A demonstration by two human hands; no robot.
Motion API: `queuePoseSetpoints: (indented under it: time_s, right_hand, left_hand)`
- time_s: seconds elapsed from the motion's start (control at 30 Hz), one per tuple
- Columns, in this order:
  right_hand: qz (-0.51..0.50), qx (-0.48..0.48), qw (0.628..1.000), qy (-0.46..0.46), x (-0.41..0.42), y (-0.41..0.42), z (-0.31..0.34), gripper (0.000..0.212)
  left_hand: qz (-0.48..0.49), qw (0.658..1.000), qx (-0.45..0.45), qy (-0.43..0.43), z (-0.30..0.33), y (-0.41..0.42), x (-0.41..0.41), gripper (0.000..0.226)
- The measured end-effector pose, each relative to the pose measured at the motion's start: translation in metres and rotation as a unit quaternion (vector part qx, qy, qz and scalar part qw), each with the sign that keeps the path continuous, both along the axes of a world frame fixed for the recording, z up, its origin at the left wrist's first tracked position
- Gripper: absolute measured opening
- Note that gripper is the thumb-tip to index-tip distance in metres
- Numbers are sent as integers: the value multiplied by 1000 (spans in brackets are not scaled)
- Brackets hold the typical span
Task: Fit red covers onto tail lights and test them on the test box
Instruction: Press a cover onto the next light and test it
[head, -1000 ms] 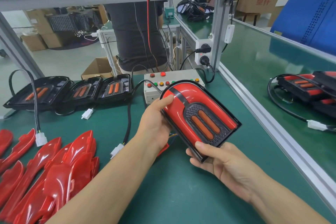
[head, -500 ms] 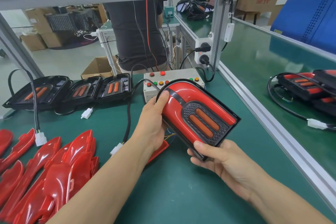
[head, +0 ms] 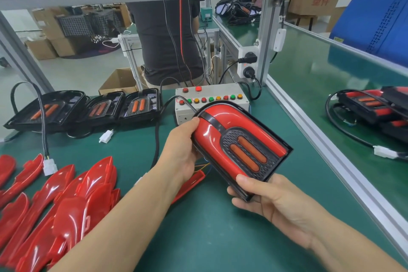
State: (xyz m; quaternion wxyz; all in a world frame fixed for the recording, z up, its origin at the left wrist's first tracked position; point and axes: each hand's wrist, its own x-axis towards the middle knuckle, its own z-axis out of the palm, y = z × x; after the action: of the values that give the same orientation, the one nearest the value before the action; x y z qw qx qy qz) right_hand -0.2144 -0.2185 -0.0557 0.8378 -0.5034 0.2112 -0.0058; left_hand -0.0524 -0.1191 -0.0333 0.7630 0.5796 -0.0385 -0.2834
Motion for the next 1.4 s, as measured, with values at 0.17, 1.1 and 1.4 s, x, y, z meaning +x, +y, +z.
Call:
queuePoseSetpoints:
  time_s: [0.17,1.1,1.4]
  right_hand:
    - [-26,-12,1000,0,2,1,0,44]
    - [-57,-68,996,-31,3,-7,-8,52]
    - [-151,-192,967,-71,-5,-38,5,57]
  left_hand:
    - [-30,993,23,-113,-1,2,-3,35]
    - [-35,994,-107,18,6,-13,-16,33]
    - [-24,982,-165,-85,14,-19,-21,32]
